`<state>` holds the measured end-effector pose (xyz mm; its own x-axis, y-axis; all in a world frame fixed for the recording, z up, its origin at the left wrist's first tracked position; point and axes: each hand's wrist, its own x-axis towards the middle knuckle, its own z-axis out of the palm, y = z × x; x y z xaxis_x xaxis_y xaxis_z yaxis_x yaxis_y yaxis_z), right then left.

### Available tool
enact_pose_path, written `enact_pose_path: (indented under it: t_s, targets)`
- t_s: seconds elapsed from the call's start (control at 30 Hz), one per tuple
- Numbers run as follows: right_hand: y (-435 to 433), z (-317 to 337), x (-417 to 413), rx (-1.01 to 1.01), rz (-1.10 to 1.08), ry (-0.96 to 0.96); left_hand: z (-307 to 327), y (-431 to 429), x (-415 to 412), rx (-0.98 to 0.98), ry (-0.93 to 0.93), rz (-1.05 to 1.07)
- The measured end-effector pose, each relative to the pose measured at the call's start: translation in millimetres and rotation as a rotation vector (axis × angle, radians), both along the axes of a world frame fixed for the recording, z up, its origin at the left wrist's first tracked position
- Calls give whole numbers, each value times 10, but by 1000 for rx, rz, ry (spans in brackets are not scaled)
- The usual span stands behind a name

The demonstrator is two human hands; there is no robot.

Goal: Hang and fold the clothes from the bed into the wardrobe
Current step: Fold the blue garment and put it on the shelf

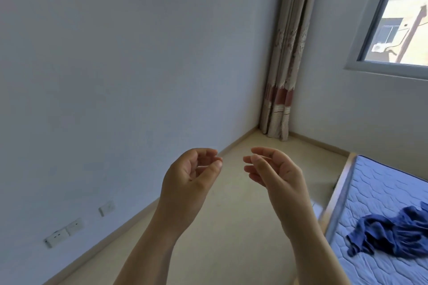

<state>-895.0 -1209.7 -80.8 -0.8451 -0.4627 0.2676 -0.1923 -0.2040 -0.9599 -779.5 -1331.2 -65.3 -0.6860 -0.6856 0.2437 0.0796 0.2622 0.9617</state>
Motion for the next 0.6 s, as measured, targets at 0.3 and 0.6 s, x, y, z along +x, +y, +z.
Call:
enact_pose_path:
  t_s: [0.3, 0.6]
  targets:
    - [-937, -159, -596, 51, -222, 14, -133, -1196, -900, 6, 6, -212]
    - [-1525, -102, -1168, 126, -405, 40, -117, -1975, -1901, 34, 28, -475]
